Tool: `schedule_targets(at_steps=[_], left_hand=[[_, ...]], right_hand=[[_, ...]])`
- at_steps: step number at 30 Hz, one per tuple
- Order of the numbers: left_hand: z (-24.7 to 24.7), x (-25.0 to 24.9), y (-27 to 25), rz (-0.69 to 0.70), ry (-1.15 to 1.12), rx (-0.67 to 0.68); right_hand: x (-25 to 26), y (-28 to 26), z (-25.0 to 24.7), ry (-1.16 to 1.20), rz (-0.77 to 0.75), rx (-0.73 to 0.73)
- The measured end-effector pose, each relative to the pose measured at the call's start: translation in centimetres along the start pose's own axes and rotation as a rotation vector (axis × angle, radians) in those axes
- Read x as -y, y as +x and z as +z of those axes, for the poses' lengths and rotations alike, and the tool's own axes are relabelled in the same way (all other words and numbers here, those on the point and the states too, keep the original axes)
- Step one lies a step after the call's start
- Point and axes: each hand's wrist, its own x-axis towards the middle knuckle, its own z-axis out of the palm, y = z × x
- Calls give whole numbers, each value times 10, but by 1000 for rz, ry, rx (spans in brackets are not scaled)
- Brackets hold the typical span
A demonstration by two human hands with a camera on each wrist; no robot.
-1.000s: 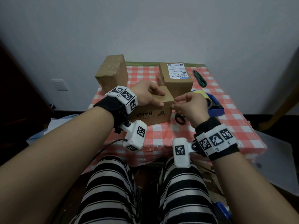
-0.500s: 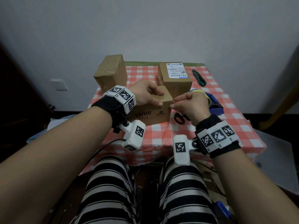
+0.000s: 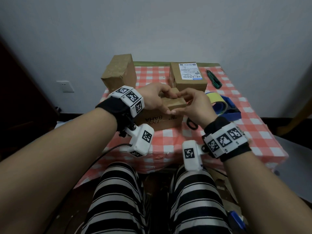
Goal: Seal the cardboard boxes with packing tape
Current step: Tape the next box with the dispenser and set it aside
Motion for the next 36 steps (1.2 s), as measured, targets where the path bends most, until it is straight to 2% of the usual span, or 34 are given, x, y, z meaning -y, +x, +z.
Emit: schedule_targets(at_steps=[3,5,10,16,24,28,36], left_hand=[[-1,-2,0,-22,13,10],[-1,-2,0,-33,-3,10],[0,-2,-1,-32,-23,9],[1,-1,1,-29,-41,16],[1,1,3,-16,-30,10],[1,-1,3,-11,-14,14],[-2,-2,-1,-35,-53,-19]], right_hand=[[-3,0,-20,22,78,154],[-6,0,-25,111,95,186],[-11,3,-18,111,42,46],[-9,2,-21,129,46,44],[-13,-1,-15,277,97,10],[-11,0,-16,363,141,41],[-8,0,-16,323,189,6]])
